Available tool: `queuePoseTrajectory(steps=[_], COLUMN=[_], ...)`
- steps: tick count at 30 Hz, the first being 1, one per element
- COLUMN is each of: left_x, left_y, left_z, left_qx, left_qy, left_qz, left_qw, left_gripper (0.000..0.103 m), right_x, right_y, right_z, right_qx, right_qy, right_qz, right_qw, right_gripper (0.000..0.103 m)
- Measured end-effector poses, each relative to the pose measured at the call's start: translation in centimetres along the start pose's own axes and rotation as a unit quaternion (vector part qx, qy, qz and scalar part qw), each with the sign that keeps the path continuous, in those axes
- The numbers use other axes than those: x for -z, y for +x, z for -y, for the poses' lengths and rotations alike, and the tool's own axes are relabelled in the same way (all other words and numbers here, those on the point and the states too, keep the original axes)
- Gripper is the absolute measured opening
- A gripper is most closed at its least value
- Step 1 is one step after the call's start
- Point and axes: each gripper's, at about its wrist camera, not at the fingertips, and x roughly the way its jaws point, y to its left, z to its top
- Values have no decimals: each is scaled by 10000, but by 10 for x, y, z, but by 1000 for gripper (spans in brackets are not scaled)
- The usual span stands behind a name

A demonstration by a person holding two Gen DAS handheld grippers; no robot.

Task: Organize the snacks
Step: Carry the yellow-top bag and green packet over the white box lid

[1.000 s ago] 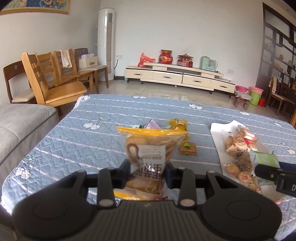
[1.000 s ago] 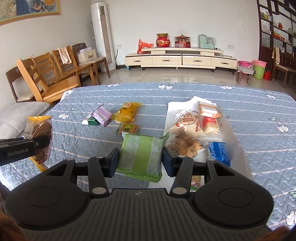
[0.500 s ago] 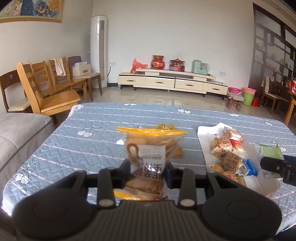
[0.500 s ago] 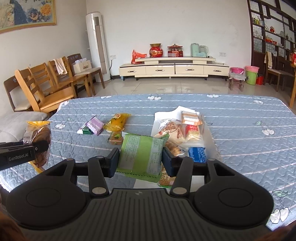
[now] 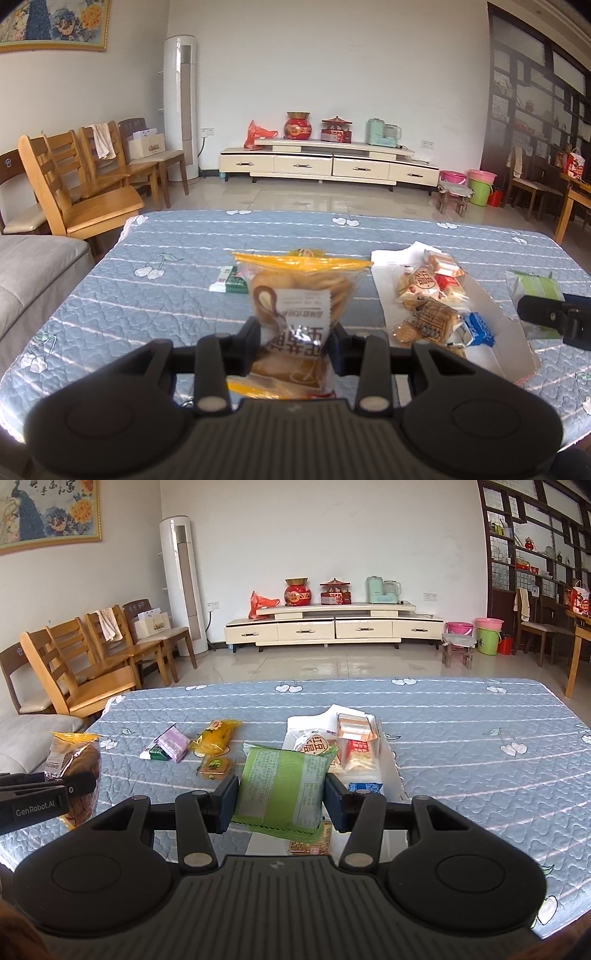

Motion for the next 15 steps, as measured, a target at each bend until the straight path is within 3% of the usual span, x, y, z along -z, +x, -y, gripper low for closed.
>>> queuePoseTrajectory(steps=[15], left_x=[2], left_y=[1], left_z=[13], left_qx=[223], left_qy=[149], left_qz=[-27], left_qw=[9996], left_gripper=[37], right_x=[0], right_y=[-1], right_z=[-4], right_qx=[118], right_qy=[12], right_qz=[92], right_qw=[9999], right_gripper=[62])
